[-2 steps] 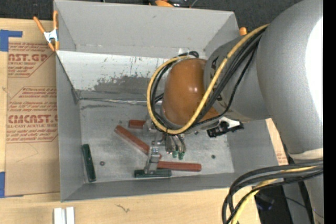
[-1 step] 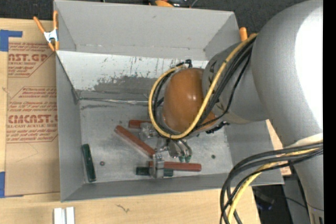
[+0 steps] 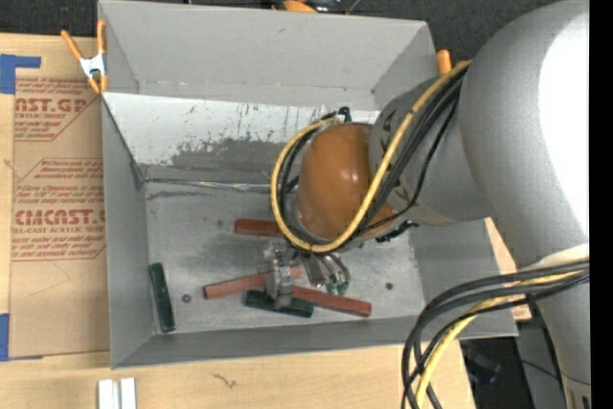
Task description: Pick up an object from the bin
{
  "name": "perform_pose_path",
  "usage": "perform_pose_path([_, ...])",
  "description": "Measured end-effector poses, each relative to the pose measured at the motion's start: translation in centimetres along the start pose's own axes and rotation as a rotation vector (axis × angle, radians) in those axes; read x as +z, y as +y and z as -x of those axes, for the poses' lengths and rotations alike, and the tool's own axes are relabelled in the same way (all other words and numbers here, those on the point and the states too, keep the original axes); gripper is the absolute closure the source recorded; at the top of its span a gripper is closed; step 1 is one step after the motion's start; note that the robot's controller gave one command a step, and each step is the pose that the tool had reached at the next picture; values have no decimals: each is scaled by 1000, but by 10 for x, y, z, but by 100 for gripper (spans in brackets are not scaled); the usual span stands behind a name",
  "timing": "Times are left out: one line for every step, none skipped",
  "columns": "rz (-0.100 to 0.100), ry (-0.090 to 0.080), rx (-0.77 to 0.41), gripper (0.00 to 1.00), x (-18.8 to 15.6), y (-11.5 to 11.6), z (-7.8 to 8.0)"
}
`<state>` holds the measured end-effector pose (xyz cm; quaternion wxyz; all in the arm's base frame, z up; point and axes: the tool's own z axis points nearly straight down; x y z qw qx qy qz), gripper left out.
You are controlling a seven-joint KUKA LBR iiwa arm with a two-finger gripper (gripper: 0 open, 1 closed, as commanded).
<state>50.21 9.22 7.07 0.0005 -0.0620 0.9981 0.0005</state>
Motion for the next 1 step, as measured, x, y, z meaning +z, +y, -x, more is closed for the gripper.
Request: perform_pose_path([-1, -9, -38, 100, -141, -7, 31])
